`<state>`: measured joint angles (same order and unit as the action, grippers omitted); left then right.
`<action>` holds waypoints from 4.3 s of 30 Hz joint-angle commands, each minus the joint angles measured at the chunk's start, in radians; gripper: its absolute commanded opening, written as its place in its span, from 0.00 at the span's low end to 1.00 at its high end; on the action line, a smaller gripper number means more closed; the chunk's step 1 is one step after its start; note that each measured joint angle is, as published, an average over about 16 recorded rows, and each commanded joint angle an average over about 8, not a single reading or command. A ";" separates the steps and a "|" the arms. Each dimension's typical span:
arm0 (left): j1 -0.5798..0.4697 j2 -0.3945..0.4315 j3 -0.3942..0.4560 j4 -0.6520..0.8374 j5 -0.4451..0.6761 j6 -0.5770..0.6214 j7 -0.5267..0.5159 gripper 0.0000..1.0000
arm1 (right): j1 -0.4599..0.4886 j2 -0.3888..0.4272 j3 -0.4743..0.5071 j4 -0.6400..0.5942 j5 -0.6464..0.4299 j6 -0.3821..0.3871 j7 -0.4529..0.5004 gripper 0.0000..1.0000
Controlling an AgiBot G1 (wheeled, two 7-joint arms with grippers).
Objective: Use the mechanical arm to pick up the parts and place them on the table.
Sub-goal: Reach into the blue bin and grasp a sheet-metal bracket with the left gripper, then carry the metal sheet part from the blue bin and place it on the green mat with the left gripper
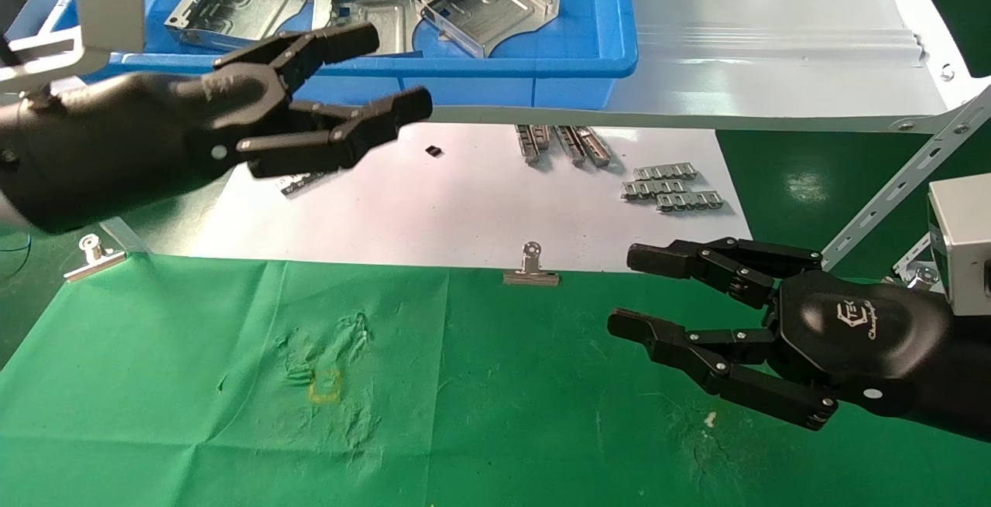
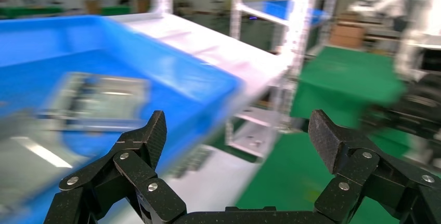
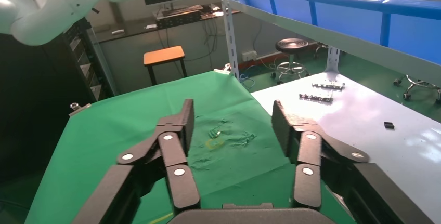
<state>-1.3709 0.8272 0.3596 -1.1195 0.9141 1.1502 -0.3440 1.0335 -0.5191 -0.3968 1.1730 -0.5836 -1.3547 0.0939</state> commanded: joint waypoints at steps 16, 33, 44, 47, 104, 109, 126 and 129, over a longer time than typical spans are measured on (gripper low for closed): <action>-0.454 0.112 0.216 0.326 0.388 -0.088 -0.262 0.97 | 0.000 0.000 0.000 0.000 0.000 0.000 0.000 0.00; -0.579 0.163 0.345 0.411 0.606 -0.097 -0.492 0.00 | 0.000 0.000 0.000 0.000 0.000 0.000 0.000 0.00; -0.574 0.173 0.373 0.399 0.665 -0.132 -0.530 0.00 | 0.000 0.000 0.000 0.000 0.000 0.000 0.000 0.00; -0.572 0.175 0.377 0.397 0.673 -0.138 -0.534 0.00 | 0.000 0.000 0.000 0.000 0.000 0.000 0.000 0.00; -0.400 -0.003 0.142 0.276 0.230 0.143 0.151 0.00 | 0.000 0.000 0.000 0.000 0.000 0.000 0.000 0.00; -0.377 -0.025 0.134 0.317 0.179 0.325 0.354 0.00 | 0.000 0.000 0.000 0.000 0.000 0.000 0.000 0.00; -0.204 -0.080 0.319 0.315 0.292 0.342 0.723 0.00 | 0.000 0.000 0.000 0.000 0.000 0.000 0.000 0.00; -0.171 -0.073 0.332 0.315 0.331 0.288 0.755 0.00 | 0.000 0.000 0.000 0.000 0.000 0.000 0.000 0.00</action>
<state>-1.5499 0.7543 0.6862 -0.8050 1.2354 1.4412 0.4014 1.0335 -0.5191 -0.3968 1.1730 -0.5836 -1.3547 0.0939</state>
